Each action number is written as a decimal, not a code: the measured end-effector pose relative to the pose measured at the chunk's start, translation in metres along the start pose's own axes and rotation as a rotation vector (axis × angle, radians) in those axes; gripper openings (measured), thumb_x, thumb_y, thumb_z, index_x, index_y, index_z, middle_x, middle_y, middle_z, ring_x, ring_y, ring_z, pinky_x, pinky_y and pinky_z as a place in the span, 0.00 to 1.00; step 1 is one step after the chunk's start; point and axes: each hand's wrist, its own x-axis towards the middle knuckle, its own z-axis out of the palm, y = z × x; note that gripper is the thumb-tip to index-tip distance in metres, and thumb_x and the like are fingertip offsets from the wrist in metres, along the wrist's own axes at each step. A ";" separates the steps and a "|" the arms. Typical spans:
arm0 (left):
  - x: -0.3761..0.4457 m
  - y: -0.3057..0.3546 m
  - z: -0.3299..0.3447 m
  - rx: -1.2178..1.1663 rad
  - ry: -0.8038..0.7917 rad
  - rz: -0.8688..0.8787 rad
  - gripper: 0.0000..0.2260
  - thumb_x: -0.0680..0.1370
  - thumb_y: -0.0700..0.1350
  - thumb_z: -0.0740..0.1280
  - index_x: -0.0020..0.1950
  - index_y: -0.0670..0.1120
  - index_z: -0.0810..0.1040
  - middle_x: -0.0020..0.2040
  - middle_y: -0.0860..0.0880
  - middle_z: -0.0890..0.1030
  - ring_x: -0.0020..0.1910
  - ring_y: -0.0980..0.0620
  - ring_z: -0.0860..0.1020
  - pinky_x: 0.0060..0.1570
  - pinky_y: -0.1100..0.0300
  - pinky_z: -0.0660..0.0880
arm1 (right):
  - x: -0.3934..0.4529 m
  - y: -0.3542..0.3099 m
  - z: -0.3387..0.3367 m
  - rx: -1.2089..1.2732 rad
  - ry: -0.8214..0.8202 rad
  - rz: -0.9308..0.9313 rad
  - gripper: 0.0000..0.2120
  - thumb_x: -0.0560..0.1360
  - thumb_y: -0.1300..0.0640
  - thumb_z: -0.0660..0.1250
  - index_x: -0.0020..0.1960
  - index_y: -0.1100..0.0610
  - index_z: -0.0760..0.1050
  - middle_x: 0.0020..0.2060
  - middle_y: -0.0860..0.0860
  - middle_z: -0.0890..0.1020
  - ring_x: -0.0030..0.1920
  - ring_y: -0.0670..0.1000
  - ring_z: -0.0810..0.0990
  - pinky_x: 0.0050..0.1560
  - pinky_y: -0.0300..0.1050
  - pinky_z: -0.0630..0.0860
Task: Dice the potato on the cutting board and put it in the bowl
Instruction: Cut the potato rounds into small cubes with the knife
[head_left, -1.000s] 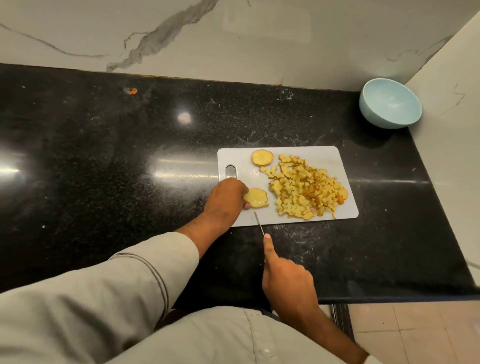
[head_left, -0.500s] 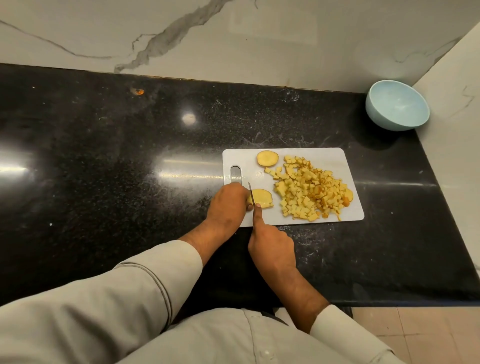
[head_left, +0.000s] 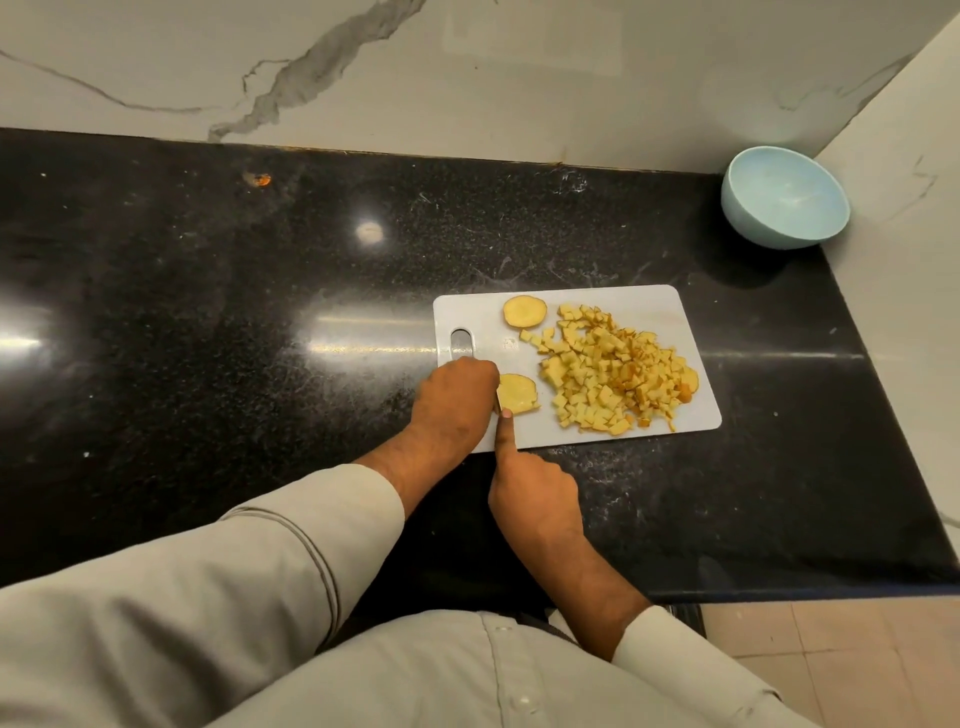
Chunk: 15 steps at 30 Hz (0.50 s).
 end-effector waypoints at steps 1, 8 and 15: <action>0.001 0.000 0.001 -0.004 0.005 -0.002 0.08 0.76 0.36 0.64 0.48 0.44 0.81 0.46 0.43 0.80 0.45 0.42 0.80 0.42 0.52 0.76 | -0.007 0.001 0.001 -0.029 -0.001 -0.003 0.35 0.77 0.59 0.54 0.78 0.52 0.38 0.35 0.51 0.71 0.31 0.52 0.65 0.30 0.45 0.59; 0.002 -0.009 0.005 -0.171 0.000 -0.018 0.04 0.76 0.41 0.67 0.48 0.43 0.82 0.45 0.44 0.80 0.45 0.42 0.80 0.43 0.55 0.74 | -0.048 0.023 0.009 -0.093 -0.023 -0.055 0.33 0.80 0.57 0.52 0.78 0.50 0.36 0.36 0.49 0.70 0.35 0.53 0.76 0.34 0.46 0.66; 0.000 -0.023 0.012 -0.516 0.014 -0.139 0.10 0.74 0.41 0.71 0.55 0.44 0.83 0.37 0.52 0.80 0.37 0.58 0.77 0.43 0.66 0.73 | -0.033 0.030 -0.006 -0.060 0.062 -0.003 0.32 0.80 0.54 0.51 0.78 0.48 0.37 0.33 0.47 0.68 0.30 0.51 0.70 0.31 0.45 0.66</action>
